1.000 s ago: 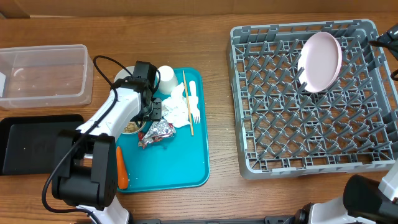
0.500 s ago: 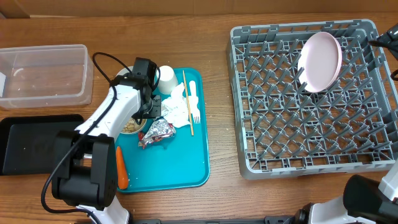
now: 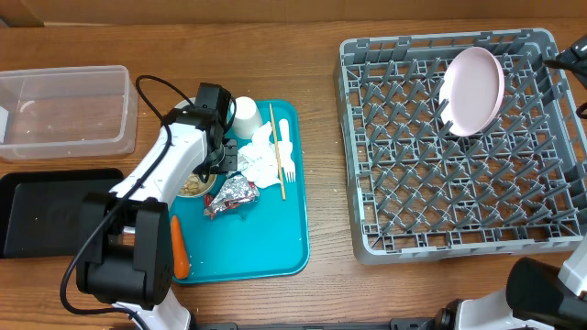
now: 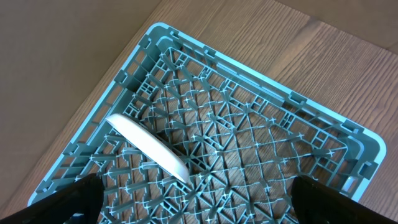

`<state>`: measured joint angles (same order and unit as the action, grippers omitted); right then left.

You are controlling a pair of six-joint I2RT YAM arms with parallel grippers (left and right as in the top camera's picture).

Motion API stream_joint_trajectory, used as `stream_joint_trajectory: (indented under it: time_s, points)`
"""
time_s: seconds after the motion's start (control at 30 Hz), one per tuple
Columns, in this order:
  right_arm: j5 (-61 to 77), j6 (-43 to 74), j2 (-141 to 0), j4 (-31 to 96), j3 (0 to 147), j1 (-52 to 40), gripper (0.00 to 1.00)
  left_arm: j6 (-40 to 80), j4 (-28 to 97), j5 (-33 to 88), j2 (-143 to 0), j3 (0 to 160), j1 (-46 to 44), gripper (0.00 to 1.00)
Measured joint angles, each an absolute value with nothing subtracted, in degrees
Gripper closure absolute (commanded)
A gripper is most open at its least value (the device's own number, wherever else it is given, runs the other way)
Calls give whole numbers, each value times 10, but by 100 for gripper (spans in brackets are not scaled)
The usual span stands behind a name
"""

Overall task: Sort waste into correct bins and load items into the dishwasher rack
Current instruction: 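Lower the left gripper and grasp the rim of the peanut-shell bowl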

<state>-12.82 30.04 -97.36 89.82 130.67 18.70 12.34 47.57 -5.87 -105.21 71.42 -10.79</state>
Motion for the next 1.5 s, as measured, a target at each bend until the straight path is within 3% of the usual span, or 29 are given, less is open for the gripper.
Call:
stream_joint_trajectory:
  time_s: [0.33, 0.5, 0.67, 0.93, 1.5]
  points:
    - [-129, 300, -974, 898, 1307, 187, 0, 138, 480, -59, -1052, 714, -108, 78]
    - [-128, 300, -974, 898, 1307, 187, 0, 149, 480, -59, -1052, 714, -108, 80]
    - [-128, 300, -974, 898, 1307, 187, 0, 151, 481, -59, -1052, 714, -108, 75]
    - [-128, 300, -974, 898, 1307, 187, 0, 159, 480, -59, -1052, 714, -108, 78]
    - [-129, 300, -974, 898, 1307, 187, 0, 162, 468, -59, -1052, 708, -108, 73]
